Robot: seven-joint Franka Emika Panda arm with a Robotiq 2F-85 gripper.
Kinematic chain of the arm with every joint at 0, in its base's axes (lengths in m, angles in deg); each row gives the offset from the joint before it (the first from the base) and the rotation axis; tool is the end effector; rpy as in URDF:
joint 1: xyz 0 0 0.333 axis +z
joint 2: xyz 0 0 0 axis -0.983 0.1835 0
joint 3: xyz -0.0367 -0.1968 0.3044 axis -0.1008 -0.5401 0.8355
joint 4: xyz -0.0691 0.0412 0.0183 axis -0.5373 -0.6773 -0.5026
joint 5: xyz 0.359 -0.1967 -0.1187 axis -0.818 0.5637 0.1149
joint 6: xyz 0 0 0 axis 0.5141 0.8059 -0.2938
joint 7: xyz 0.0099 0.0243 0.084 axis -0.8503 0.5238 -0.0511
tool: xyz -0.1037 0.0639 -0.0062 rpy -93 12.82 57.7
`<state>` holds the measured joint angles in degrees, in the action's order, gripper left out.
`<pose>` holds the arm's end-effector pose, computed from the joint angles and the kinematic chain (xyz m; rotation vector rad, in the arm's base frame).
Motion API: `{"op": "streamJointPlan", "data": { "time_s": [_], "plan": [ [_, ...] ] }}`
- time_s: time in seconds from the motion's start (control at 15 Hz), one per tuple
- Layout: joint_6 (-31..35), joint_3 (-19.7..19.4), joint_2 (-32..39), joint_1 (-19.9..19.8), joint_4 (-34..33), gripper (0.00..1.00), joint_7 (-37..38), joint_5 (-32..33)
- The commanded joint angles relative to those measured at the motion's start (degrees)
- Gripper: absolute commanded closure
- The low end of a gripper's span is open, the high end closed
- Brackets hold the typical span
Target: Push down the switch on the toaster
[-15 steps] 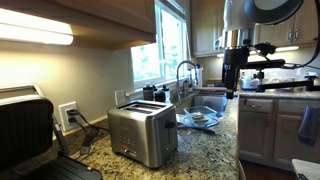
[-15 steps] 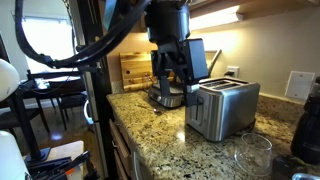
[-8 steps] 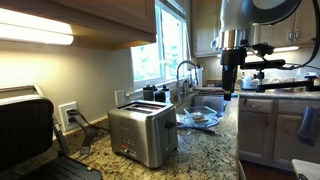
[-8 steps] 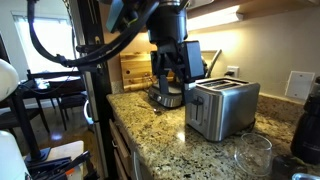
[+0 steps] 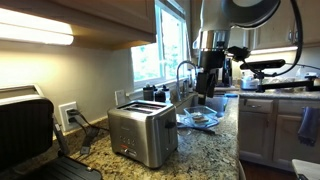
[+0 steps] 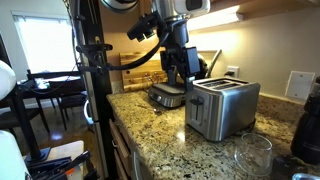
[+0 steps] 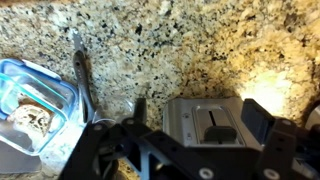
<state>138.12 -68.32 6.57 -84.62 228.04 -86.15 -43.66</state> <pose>0.4198 -0.0573 0.4626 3.0772 -0.1234 0.2547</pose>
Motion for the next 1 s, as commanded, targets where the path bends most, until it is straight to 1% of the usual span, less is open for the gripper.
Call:
{"op": "streamJointPlan", "data": {
  "time_s": [0.0,0.4,0.53,0.6,0.67,0.8,0.93],
  "plan": [
    [3.78,0.88,6.52,1.75,-3.8,0.33,2.56,-2.42],
    [8.9,0.93,13.95,3.45,-7.44,0.74,1.16,-6.08],
    [10.31,1.01,15.85,3.68,-8.44,0.86,0.49,-6.47],
    [11.0,1.02,16.69,3.71,-8.87,0.93,0.38,-6.49],
    [11.34,1.0,17.62,3.66,-9.33,0.96,0.35,-6.4],
    [11.38,0.94,18.87,3.77,-9.85,1.0,0.17,-7.14],
    [11.24,0.79,20.31,3.92,-10.24,1.0,-0.55,-8.86]
  ]
}}
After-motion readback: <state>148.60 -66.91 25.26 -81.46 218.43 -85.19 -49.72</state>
